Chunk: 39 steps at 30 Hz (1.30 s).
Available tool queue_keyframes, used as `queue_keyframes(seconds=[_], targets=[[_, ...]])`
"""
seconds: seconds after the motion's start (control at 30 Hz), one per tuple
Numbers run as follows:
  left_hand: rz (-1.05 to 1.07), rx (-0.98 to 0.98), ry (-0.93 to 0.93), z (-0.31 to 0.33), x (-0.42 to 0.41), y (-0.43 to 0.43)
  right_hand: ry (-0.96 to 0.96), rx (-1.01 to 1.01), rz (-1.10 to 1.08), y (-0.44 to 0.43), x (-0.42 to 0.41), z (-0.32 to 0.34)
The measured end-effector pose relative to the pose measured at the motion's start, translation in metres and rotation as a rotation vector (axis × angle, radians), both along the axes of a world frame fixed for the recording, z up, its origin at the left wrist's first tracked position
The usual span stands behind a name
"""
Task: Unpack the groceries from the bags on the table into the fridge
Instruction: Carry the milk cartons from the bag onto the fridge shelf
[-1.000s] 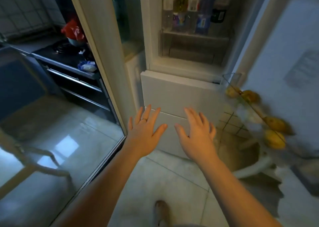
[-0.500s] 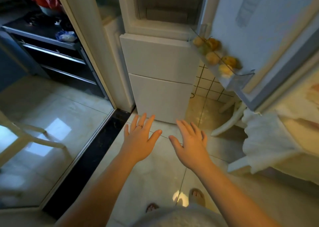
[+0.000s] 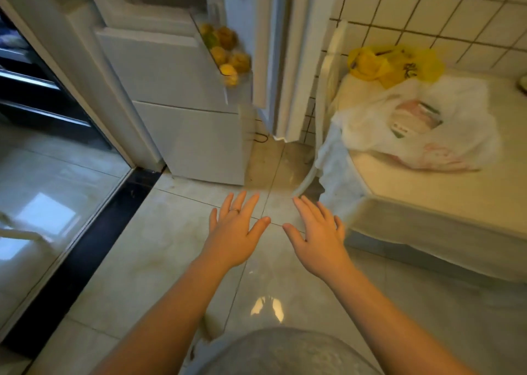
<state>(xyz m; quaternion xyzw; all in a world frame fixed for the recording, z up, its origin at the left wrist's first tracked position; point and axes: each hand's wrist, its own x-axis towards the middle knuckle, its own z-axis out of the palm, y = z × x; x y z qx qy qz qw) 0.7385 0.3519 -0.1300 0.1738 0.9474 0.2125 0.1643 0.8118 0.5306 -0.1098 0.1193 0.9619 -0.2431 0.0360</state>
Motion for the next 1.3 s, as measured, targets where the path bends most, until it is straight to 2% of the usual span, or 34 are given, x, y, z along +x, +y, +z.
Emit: queue_keyframes(seconds=[0.3,0.63,0.93,1.3], targets=[[-0.149,-0.008,-0.058,-0.004,0.064,0.167,-0.045,-0.064,-0.210,0.159,0.084,-0.007],[-0.357,0.005,-0.066,-0.008,0.043,0.306,-0.021,-0.098,-0.435,0.279,0.103,-0.010],[-0.365,0.096,-0.038,-0.017,-0.048,0.429,0.012,-0.042,-0.414,0.397,0.021,-0.007],[-0.296,0.223,-0.021,-0.034,-0.163,0.519,0.033,-0.057,-0.187,0.505,-0.116,0.004]])
